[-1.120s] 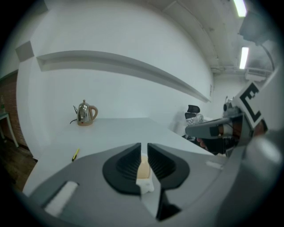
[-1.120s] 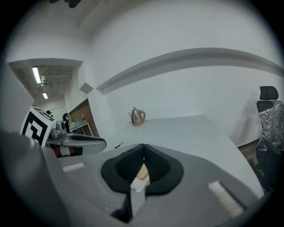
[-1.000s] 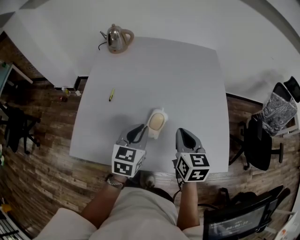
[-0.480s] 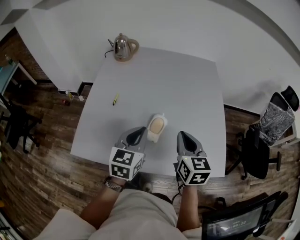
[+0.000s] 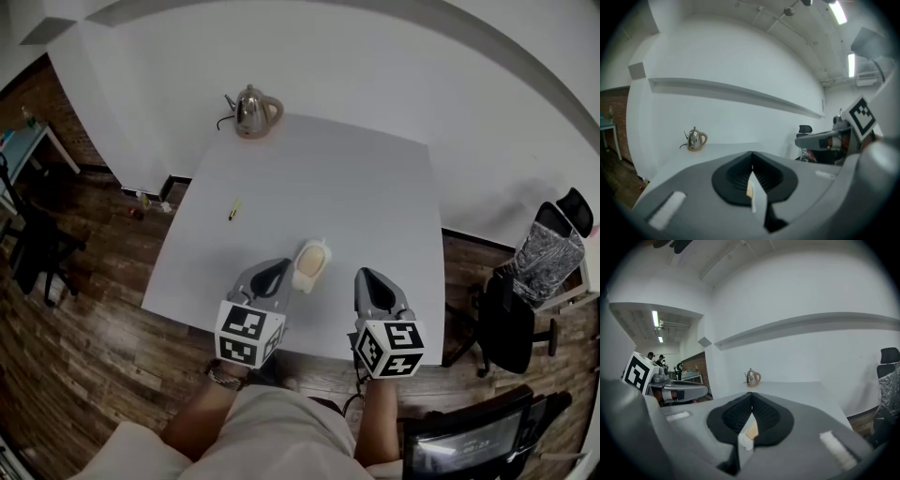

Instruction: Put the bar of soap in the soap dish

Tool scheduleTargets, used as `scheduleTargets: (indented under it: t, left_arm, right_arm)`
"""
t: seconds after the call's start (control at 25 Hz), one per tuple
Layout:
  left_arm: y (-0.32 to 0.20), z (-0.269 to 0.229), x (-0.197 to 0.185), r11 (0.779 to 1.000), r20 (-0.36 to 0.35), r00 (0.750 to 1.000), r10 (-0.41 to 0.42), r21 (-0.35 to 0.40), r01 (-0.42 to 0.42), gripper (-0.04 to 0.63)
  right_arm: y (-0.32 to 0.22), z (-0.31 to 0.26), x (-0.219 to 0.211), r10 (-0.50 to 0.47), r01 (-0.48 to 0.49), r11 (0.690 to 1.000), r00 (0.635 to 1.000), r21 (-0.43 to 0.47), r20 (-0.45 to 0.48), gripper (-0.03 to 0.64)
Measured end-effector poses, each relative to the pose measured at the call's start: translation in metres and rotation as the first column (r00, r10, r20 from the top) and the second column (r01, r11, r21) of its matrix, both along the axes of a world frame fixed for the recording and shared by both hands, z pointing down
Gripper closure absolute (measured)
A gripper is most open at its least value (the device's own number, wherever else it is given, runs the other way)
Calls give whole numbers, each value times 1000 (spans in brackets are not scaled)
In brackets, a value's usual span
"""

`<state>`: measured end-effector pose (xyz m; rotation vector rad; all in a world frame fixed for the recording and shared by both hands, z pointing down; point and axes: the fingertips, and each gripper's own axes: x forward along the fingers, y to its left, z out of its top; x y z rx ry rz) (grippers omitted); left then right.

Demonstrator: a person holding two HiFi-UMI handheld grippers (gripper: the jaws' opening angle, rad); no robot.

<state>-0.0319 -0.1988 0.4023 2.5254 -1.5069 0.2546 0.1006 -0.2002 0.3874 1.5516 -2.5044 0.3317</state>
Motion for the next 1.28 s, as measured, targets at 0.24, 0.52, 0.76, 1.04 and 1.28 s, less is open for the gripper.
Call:
scheduleTargets:
  t: [0.24,0.52,0.76,1.04,1.28]
  left_arm:
    - [14,-15,-3,999,6,1000,-16,31,16,591]
    - [27,-28,-9,998,15,999,-40,55,39,591]
    - [29,-52,-25,991,33,997,-75,117,71,591]
    - [23,-76,-49,979,30,995,-91,184,84,591]
    - [17,-94,-67,973,39,997,-66,223,55,591]
  right_arm:
    - [12,-21,-2,-33,33,998,999,45,2,615]
    - [25,-45,-2,-60,59,995,998,84,9,614]
    - [27,-76,-10,-87,85,985,996,153,8,614]
    - [24,-94,-19,-64,62,980,998,189,6,614]
    - [19,-110,-35,-47,38,977,998,211,34,615]
